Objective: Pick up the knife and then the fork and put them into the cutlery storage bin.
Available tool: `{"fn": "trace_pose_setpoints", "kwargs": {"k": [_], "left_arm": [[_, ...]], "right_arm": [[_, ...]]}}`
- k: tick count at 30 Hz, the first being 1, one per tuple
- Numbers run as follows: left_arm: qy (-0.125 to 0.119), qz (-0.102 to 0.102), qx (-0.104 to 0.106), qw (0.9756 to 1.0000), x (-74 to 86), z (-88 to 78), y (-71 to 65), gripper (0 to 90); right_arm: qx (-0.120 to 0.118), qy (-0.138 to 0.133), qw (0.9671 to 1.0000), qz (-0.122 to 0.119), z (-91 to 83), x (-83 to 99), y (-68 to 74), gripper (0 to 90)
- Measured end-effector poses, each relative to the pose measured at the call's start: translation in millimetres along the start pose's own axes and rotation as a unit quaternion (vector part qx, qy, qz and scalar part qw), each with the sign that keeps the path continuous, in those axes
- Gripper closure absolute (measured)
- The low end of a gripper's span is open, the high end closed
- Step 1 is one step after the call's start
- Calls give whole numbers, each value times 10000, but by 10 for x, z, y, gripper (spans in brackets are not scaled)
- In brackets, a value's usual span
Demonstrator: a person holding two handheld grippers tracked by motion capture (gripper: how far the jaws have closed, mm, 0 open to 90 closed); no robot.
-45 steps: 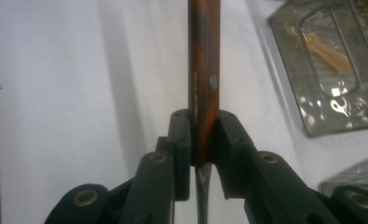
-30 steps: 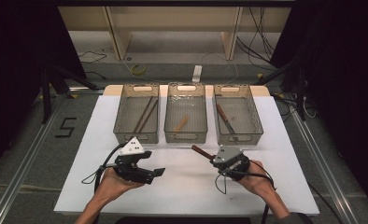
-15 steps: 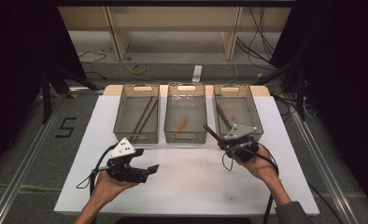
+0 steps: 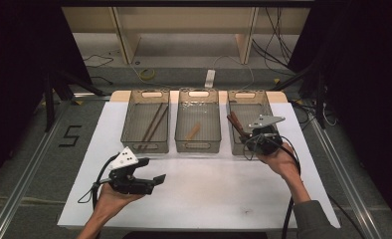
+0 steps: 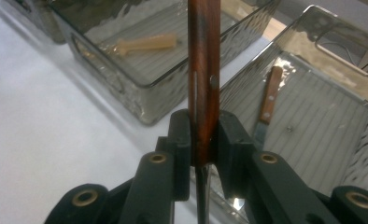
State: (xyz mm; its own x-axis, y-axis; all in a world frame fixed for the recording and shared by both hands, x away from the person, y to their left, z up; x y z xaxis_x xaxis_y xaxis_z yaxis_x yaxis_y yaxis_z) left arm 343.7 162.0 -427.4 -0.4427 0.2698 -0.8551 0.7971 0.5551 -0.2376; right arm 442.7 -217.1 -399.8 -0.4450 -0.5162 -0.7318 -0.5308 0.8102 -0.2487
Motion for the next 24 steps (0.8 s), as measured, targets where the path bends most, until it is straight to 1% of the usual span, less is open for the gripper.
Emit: {"fn": "trace_pose_setpoints", "kwargs": {"k": [5,6,9,11,13,16,18,20,22,24], "left_arm": [[-33,20,-32,10000,7,-7,-4,160],[-31,32,-34,10000,8,-9,-1,160],[-57,6,-38,10000,11,-9,-5,159],[-82,-37,0,10000,11,-9,-6,158],[-101,-24,0,9999,9,-17,-6,157],[-145,12,-43,9999,7,-38,-1,157],[-134,35,-81,9999,12,-48,5,157],[-163,-15,-90,9998,14,-53,13,157],[-161,-3,-102,9998,13,-60,13,157],[-163,-24,-65,9998,16,-62,14,157]], "right_arm": [[92,53,9999,91,26,-94,-123,778],[114,58,9998,148,36,-114,-150,778],[165,101,9995,246,79,-179,-241,777],[185,120,9993,308,112,-228,-295,777],[210,136,9990,362,150,-277,-341,777],[243,162,9985,454,220,-333,-392,777],[284,186,9983,474,263,-361,-424,777],[322,210,9978,548,308,-386,-462,777],[346,226,9974,587,354,-405,-499,777],[391,254,9970,610,392,-422,-520,777]]}}
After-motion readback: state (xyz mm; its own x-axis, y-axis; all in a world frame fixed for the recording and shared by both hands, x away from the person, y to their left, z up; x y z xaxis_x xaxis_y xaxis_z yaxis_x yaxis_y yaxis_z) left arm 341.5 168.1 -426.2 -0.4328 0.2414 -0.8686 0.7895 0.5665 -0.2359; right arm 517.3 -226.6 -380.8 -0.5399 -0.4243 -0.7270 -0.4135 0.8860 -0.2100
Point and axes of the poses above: each handheld gripper's, and its own axes: z roughly forward along the jaws, x roughly out of its underside, y roughly to its left, the point moved 2 cm from there along z, roughly forward along the jaws, and after that the axes turned 11 degrees about x, right-handed, at the moved point
